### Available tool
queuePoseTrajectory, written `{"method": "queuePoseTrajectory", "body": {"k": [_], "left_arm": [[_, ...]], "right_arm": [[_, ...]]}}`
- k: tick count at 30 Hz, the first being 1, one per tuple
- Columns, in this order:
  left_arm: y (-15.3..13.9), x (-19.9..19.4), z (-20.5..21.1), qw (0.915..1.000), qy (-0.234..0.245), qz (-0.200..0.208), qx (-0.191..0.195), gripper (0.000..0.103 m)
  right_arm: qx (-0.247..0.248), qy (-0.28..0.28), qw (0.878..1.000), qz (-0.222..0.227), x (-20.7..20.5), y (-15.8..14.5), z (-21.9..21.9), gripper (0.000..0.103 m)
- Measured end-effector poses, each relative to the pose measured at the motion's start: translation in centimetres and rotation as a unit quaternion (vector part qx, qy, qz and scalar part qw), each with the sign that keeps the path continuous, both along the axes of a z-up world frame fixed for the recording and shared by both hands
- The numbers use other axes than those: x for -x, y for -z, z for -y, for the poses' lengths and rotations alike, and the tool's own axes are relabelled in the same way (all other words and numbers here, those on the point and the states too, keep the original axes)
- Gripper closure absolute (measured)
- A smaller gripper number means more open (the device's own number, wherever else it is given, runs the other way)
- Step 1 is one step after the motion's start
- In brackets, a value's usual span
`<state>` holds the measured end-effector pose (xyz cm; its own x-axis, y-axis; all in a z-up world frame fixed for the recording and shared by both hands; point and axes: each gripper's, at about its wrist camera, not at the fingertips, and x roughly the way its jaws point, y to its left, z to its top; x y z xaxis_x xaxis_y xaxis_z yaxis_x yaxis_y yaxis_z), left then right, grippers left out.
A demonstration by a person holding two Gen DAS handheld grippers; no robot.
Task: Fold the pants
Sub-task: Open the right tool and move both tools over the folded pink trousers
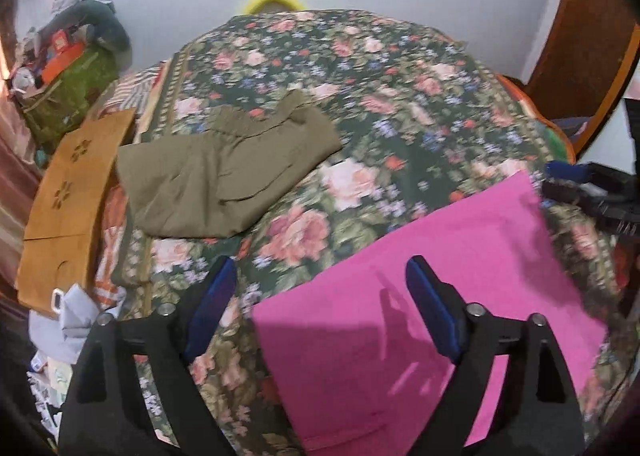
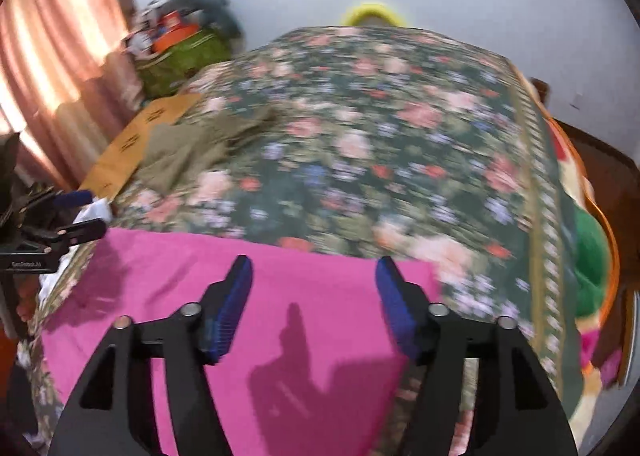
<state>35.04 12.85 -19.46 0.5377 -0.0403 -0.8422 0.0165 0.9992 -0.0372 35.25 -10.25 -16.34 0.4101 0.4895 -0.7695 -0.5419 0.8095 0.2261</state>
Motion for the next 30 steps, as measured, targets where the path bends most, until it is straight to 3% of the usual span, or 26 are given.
{"method": "queuePoseTrajectory", "body": {"k": [7, 13, 15, 18, 20, 24, 30], "left_arm": [[1.8, -1.8, 1.0, 0.9987, 0.018, -0.043, 0.020, 0.013], [5.8, -2.2, 0.5, 0.9947, 0.019, -0.101, -0.004, 0.013], [6.4, -2.0, 0.2, 0.9944, 0.023, -0.101, -0.024, 0.010], [6.5, -1.6, -0.6, 0.9953, 0.019, -0.094, -0.014, 0.008], [6.4, -1.3, -1.2, 0.9959, 0.013, -0.090, -0.007, 0.008], [6.2, -0.5, -2.6, 0.9964, -0.010, -0.078, -0.031, 0.008], [5.6, 1.2, -4.9, 0.9967, -0.027, -0.076, -0.010, 0.008]], "right_arm": [[0.016, -0.057, 0.997, -0.053, -0.9, 2.9, -5.6, 0.032], [0.045, -0.048, 0.991, -0.116, -2.2, 7.5, -6.5, 0.032], [0.039, -0.045, 0.991, -0.118, -2.3, 7.9, -6.0, 0.032], [0.040, -0.053, 0.991, -0.114, -2.3, 7.9, -5.7, 0.032], [0.061, -0.053, 0.992, -0.097, -1.9, 7.7, -5.7, 0.032], [0.101, -0.050, 0.991, -0.068, -1.2, 7.6, -4.8, 0.029], [0.094, -0.013, 0.992, -0.084, -1.2, 7.8, -1.3, 0.028]]}}
